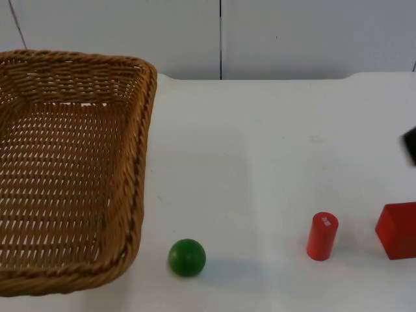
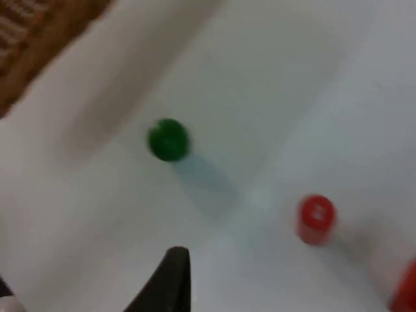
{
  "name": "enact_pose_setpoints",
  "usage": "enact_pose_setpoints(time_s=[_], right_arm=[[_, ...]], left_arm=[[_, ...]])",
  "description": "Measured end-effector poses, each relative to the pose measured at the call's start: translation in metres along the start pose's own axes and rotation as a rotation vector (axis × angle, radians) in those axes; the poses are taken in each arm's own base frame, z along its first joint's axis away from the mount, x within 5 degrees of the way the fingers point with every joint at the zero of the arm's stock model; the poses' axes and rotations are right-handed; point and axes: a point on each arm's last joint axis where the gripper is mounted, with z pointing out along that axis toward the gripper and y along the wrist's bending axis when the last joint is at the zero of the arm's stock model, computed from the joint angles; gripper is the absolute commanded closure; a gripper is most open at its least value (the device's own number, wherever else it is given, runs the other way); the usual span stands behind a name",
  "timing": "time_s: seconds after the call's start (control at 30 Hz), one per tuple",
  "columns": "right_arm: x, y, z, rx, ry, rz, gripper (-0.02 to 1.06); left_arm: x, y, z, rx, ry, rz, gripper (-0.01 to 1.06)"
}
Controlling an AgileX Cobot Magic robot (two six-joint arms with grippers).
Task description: Pick up the basket with the left hand and place the object to the left of the red cylinder into the basket with the right hand.
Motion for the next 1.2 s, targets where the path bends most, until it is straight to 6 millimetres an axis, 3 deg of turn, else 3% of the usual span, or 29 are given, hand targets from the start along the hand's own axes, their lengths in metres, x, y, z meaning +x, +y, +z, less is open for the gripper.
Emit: enact_pose_setpoints(time_s=[0.03,0.13,0.17,0.2,0.3,0.33,0.47,0.5,0.63,0.93,1.2], right_arm=[[0.000,0.000,0.000,0.000,0.000,0.000,-0.01],[-0.004,0.021,0.034,-0.055,0.037,-0.139,-0.01],[-0.004,0.021,0.034,-0.055,0.037,-0.139,-0.01],[-0.003,0.030,0.056,-0.072,0.071,-0.200,-0.01],[-0.004,0.044,0.099,-0.099,0.140,-0.257,-0.01],[-0.004,0.044,0.099,-0.099,0.140,-0.257,-0.01],[-0.016,0.057,0.158,-0.124,0.204,-0.332,-0.01],[-0.016,0.057,0.158,-0.124,0.204,-0.332,-0.01],[-0.016,0.059,0.204,-0.130,0.257,-0.363,-0.01],[-0.003,0.055,0.253,-0.095,0.236,-0.400,0.00],[0.002,0.054,0.264,-0.077,0.213,-0.411,0.00]], left_arm=[[0.000,0.000,0.000,0.000,0.000,0.000,1.05],[0.000,0.000,0.000,-0.002,0.001,0.003,1.05],[0.000,0.000,0.000,-0.002,0.001,0.003,1.05],[0.000,0.000,0.000,-0.002,0.001,0.003,1.05],[0.000,0.000,0.000,-0.002,0.001,0.003,1.05],[0.000,0.000,0.000,-0.002,0.001,0.003,1.05],[0.000,0.000,0.000,-0.002,0.001,0.003,1.05],[0.000,0.000,0.000,-0.002,0.001,0.003,1.05],[0.000,0.000,0.000,-0.004,0.002,0.004,1.05],[0.000,0.000,0.000,-0.005,0.003,0.007,1.05],[0.000,0.000,0.000,-0.005,0.003,0.007,1.05]])
